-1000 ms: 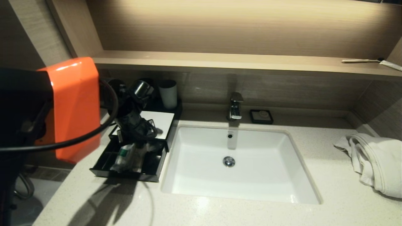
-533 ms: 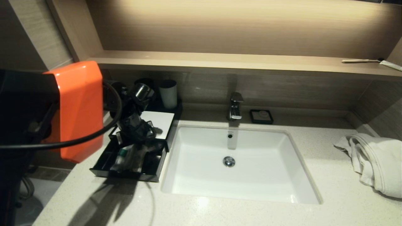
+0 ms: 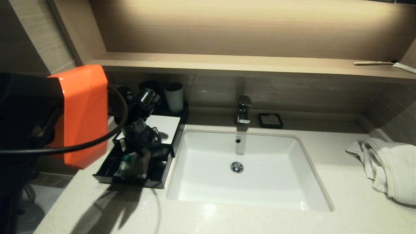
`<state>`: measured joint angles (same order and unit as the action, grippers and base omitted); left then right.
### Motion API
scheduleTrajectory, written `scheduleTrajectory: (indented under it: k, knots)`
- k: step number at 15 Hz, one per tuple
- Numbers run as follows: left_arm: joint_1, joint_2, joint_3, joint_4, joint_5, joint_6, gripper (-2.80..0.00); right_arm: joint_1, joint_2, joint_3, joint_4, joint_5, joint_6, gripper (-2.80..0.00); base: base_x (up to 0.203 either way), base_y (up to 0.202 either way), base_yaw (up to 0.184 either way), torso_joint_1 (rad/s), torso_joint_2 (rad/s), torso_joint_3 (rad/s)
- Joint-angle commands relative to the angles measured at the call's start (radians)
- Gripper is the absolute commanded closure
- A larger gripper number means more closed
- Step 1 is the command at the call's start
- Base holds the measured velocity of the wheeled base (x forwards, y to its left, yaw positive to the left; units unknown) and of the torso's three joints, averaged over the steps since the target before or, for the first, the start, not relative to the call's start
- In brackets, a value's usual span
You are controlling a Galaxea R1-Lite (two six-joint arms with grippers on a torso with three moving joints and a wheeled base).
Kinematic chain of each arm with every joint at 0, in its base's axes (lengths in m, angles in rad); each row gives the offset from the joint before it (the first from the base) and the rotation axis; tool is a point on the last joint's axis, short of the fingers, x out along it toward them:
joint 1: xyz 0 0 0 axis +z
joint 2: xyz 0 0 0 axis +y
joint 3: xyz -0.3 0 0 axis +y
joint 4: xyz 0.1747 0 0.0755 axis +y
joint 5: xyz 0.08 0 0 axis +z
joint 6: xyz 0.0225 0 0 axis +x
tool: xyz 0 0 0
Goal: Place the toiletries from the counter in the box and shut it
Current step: Place the bathroom toiletry into the drawer
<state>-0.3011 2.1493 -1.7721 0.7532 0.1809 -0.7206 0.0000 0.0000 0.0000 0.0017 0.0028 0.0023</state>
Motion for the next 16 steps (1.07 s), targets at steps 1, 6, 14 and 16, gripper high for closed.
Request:
scheduleTrajectory:
  k: [1,6,14,16]
  knots:
    - [0.000,-0.018,0.000,0.005,0.002,-0.003,-2.80,0.000,0.000,0.000,0.000,0.000,-0.001,0.00,0.000,0.000,0.000,0.000,0.00,0.000]
    - [-0.001,-0.081,0.002,0.015,0.003,-0.002,-2.80,0.000,0.000,0.000,0.000,0.000,-0.001,0.00,0.000,0.000,0.000,0.000,0.00,0.000]
    - [-0.003,-0.155,0.042,0.031,0.003,0.011,0.00,0.000,0.000,0.000,0.000,0.000,-0.001,0.00,0.000,0.000,0.000,0.000,0.00,0.000]
    - [-0.011,-0.156,0.072,0.031,0.003,0.025,0.00,0.000,0.000,0.000,0.000,0.000,-0.001,0.00,0.000,0.000,0.000,0.000,0.00,0.000]
